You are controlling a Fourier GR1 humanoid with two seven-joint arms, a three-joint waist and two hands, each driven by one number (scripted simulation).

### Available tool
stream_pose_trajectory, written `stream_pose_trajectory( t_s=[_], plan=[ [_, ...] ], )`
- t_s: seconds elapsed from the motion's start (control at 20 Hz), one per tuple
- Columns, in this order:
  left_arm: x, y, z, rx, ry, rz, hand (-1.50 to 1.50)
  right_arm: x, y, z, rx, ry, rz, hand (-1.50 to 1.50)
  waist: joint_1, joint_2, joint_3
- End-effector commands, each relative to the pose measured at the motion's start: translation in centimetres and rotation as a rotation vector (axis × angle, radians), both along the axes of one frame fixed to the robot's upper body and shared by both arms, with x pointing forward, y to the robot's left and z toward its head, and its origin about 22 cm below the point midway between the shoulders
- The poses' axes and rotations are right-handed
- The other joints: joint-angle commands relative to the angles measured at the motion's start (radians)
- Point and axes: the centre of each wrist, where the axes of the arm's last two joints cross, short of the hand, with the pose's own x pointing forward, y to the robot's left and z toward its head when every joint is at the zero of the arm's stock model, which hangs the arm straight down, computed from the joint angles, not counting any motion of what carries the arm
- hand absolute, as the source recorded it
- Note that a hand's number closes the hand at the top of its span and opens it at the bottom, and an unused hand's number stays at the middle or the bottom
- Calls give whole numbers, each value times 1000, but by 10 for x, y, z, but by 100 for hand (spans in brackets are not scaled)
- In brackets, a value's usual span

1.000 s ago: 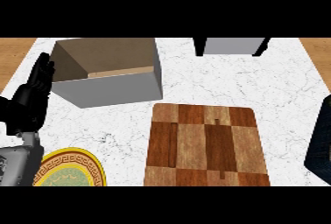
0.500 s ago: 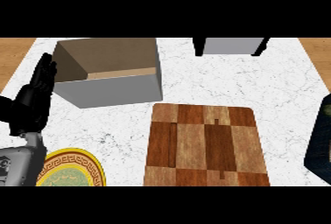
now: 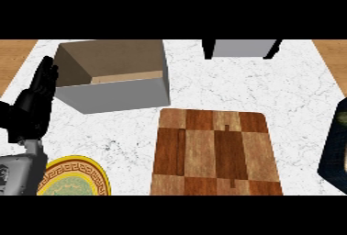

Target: Pick the squash from the cutting board and place it in the basket

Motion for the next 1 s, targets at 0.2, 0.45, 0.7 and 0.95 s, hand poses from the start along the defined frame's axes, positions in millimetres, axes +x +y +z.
stream_pose_trajectory(
  t_s=[0.2,0.45,0.7,0.95],
  plan=[
    [-5,6,-32,-23,131,15,0,-11,-5,-25,13,75,-116,150,-9,12,-12],
    [-1,8,-22,-33,134,35,0,5,0,7,160,-168,-85,-150,-14,11,-11],
    [-15,8,-36,-24,136,43,0,-1,-8,17,303,-353,-113,-150,-19,9,-12],
    [-16,-2,-25,-31,152,23,0,-10,-23,55,514,-534,-206,-150,-36,3,-12]
  ],
)
